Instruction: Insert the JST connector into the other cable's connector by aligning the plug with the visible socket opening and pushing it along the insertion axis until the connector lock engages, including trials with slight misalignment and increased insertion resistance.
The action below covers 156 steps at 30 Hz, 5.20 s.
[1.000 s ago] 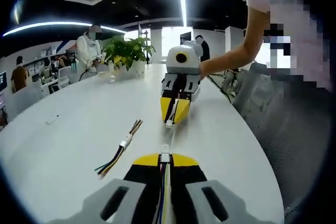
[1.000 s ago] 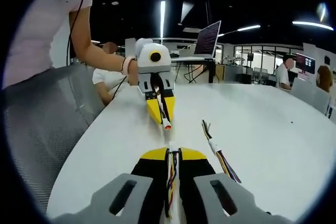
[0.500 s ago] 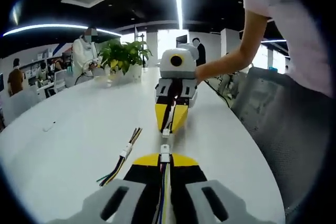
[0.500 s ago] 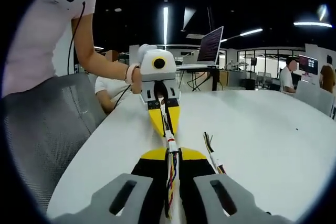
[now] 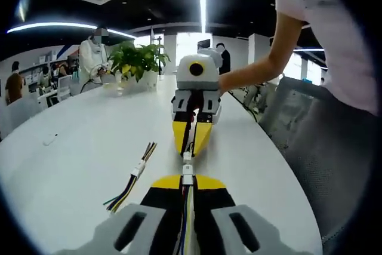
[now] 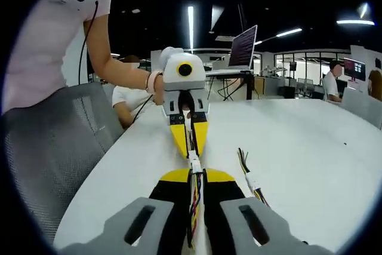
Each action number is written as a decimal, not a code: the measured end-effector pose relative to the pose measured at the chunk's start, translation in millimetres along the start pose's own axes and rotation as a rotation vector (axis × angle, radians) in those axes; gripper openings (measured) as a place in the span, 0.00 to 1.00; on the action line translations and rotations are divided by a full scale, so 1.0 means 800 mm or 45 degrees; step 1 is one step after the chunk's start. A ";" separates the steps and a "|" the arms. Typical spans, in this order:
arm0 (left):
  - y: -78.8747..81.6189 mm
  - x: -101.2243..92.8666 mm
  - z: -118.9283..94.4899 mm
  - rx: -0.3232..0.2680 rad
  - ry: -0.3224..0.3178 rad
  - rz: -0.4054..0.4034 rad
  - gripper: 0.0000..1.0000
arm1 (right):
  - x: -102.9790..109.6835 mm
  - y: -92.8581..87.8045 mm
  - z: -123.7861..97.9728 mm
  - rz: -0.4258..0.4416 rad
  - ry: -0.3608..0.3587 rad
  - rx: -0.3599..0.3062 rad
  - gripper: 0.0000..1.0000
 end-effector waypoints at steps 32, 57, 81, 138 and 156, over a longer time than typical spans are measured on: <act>-0.001 -0.002 0.010 -0.014 -0.025 -0.036 0.00 | 0.003 -0.004 -0.003 -0.003 -0.023 0.051 0.03; 0.001 -0.002 0.014 -0.023 -0.023 -0.046 0.00 | 0.001 -0.006 -0.005 0.016 -0.029 0.055 0.04; 0.003 0.000 0.018 -0.035 -0.030 -0.049 0.00 | -0.002 -0.009 -0.011 0.013 -0.044 0.071 0.03; 0.005 -0.008 0.023 0.011 -0.073 -0.110 0.00 | 0.008 -0.021 -0.010 -0.045 0.006 0.250 0.03; 0.000 -0.006 0.024 0.053 -0.091 -0.073 0.00 | 0.012 -0.018 -0.004 -0.073 0.003 0.329 0.03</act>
Point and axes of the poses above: the point that each gripper's makers call its tool centre point, and the gripper's own axes: z roughly forward along the fingers, x roughly to its left, y roughly out of its top, the point moved 5 cm from there along -z, roughly backward along the fingers, and after that the axes turned 14 degrees about -x, right-handed, at the moved point
